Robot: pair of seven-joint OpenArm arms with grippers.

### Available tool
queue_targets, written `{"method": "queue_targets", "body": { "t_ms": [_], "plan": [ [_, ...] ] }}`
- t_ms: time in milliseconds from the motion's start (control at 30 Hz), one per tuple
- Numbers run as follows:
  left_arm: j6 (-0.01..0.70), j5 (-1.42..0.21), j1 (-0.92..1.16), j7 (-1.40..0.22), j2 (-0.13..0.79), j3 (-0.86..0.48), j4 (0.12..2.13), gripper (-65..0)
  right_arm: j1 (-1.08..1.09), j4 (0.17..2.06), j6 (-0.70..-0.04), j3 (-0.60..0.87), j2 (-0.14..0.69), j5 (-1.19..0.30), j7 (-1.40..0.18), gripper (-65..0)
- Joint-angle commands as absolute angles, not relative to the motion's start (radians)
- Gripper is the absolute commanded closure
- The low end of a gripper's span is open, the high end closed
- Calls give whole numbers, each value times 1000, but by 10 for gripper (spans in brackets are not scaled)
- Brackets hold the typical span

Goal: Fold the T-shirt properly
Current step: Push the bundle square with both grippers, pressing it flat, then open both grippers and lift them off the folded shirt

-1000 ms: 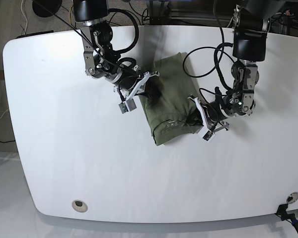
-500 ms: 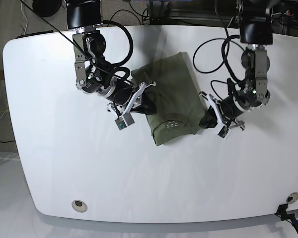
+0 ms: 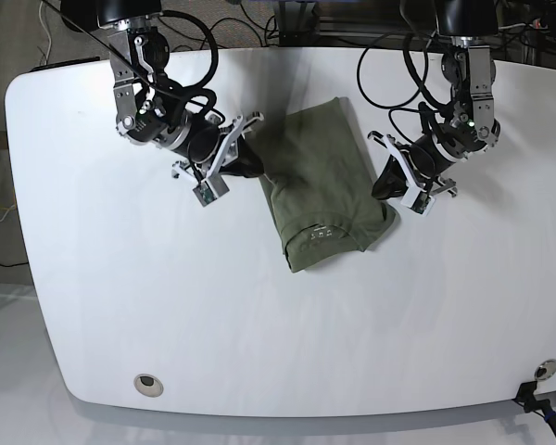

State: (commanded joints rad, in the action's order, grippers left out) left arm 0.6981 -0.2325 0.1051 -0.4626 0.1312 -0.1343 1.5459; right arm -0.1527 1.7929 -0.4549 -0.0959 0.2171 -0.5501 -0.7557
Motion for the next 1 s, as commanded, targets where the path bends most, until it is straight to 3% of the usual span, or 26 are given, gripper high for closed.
{"method": "queue_targets", "body": {
  "t_ms": [200, 400, 500, 867, 1000],
  "plan": [
    [698, -234, 24, -461, 113, -108, 1414, 0, -185, 1791, -456, -96, 216, -512, -754, 0],
    [698, -234, 7, -354, 113, -59, 1308, 0, -220, 1744, -456, -96, 179, -450, -750, 0],
    [698, -234, -7, -352, 113, -54, 1300, 0, -222, 1715, -456, -96, 176, -452, -748, 0],
    [698, -234, -84, -352, 117, -54, 1274, 0, -236, 1709, -455, -97, 44, -446, -748, 0],
    [698, -234, -90, -352, 119, -54, 1276, 0, -236, 1712, -455, -97, 38, -446, -748, 0]
  ]
}}
